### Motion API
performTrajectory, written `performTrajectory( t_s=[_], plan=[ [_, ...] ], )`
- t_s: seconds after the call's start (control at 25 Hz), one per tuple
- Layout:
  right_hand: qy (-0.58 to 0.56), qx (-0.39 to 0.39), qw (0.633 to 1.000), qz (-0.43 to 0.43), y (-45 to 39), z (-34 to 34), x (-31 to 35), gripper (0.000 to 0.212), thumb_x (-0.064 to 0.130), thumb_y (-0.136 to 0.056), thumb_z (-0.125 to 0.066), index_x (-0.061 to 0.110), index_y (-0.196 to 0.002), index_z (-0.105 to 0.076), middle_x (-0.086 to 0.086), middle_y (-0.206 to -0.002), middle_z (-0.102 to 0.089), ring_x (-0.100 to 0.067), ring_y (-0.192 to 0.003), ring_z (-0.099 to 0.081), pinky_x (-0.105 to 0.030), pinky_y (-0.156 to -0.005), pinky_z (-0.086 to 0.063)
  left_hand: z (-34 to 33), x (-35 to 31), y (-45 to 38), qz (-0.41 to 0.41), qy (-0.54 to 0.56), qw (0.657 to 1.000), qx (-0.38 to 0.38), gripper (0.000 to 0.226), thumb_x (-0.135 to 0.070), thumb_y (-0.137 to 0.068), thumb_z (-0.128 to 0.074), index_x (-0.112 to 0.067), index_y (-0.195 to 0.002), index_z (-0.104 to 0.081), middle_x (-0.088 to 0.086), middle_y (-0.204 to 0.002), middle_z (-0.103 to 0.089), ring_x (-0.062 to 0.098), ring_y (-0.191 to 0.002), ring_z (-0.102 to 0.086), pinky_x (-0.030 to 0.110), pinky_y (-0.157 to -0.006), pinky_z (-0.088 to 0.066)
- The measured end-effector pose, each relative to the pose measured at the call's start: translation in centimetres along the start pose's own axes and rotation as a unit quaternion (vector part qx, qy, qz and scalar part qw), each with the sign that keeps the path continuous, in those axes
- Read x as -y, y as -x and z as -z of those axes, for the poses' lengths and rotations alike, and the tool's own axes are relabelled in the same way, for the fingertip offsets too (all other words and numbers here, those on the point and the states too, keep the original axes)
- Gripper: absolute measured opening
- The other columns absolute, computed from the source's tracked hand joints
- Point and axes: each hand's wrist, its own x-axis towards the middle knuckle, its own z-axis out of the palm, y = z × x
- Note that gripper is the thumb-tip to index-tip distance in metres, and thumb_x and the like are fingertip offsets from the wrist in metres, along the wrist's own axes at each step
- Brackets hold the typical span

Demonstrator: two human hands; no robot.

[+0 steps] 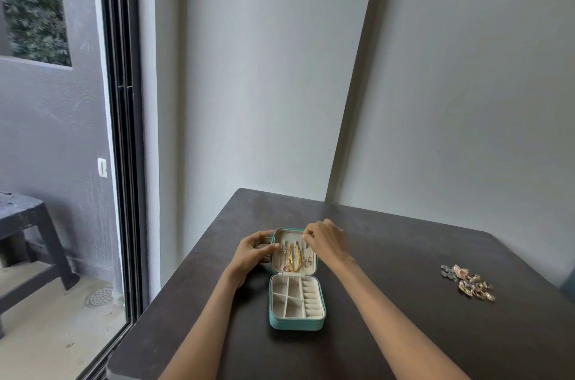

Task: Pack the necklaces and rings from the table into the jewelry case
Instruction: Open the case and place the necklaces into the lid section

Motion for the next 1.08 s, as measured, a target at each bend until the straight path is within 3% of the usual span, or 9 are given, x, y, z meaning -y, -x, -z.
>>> performTrajectory(
  t_s=[0.08,0.16,0.2,0.52,0.68,0.84,1.08],
  plan=[
    [0.085,-0.014,0.996,0.038,0.0,-0.1,0.1,0.011,0.024,-0.081,-0.07,0.022,-0.07,-0.07,0.005,-0.072,-0.068,-0.014,-0.076,-0.06,-0.027,-0.061,-0.049,0.0,0.0,0.1,-0.004,0.009,1.0,0.003,0.03,-0.007,-0.08,-0.071,-0.015,-0.108,-0.066,0.005,-0.095,-0.07,0.014,-0.082,-0.065,0.021,-0.069,-0.052],
    [0.169,-0.003,0.982,0.081,0.0,-0.4,0.2,0.029,0.017,-0.052,-0.087,0.023,-0.047,-0.059,0.008,-0.048,-0.056,-0.011,-0.052,-0.053,-0.021,-0.043,-0.039,0.3,0.0,0.2,-0.002,0.017,1.0,0.01,0.032,-0.007,-0.079,-0.072,-0.013,-0.11,-0.066,0.006,-0.096,-0.071,0.014,-0.084,-0.066,0.025,-0.075,-0.053],
    [0.183,-0.006,0.978,0.095,-0.1,-0.5,0.3,0.035,0.011,-0.043,-0.087,0.022,-0.042,-0.054,0.007,-0.043,-0.051,-0.011,-0.047,-0.049,-0.02,-0.041,-0.032,0.4,0.0,0.2,-0.001,0.023,1.0,0.014,0.033,-0.007,-0.079,-0.073,-0.012,-0.111,-0.066,0.006,-0.097,-0.072,0.014,-0.085,-0.066,0.028,-0.078,-0.052],
    [0.262,-0.034,0.947,0.182,0.4,0.2,0.3,0.041,-0.001,-0.038,-0.085,0.019,-0.04,-0.049,0.005,-0.041,-0.045,-0.014,-0.053,-0.048,-0.023,-0.045,-0.029,0.5,0.0,0.4,-0.006,0.038,0.999,0.016,0.035,-0.007,-0.078,-0.073,-0.014,-0.111,-0.066,0.005,-0.096,-0.071,0.011,-0.084,-0.064,0.024,-0.077,-0.05],
    [0.252,-0.057,0.948,0.186,0.6,-0.6,-1.0,0.033,0.01,-0.047,-0.089,0.021,-0.046,-0.058,0.006,-0.053,-0.05,-0.015,-0.061,-0.048,-0.025,-0.05,-0.035,0.4,-0.1,0.6,-0.014,0.035,0.999,0.015,0.038,-0.009,-0.076,-0.075,-0.014,-0.113,-0.066,0.007,-0.099,-0.071,0.013,-0.085,-0.065,0.021,-0.074,-0.051],
    [0.157,-0.113,0.968,0.159,1.7,-0.9,-1.6,0.025,0.019,-0.054,-0.088,0.023,-0.063,-0.066,0.006,-0.071,-0.056,-0.015,-0.068,-0.051,-0.026,-0.057,-0.045,0.4,0.1,0.6,-0.022,0.034,0.999,0.013,0.05,-0.024,-0.064,-0.078,-0.018,-0.112,-0.067,0.011,-0.104,-0.07,0.015,-0.088,-0.065,0.027,-0.078,-0.05],
    [0.035,-0.187,0.97,0.154,5.3,-2.5,-2.1,0.037,-0.003,-0.063,-0.075,0.025,-0.087,-0.071,0.005,-0.074,-0.053,-0.015,-0.07,-0.048,-0.025,-0.057,-0.047,0.4,0.1,0.8,-0.025,0.037,0.999,0.007,0.059,-0.03,-0.058,-0.082,-0.017,-0.113,-0.067,0.008,-0.101,-0.072,0.017,-0.091,-0.065,0.037,-0.087,-0.049]
  ],
)
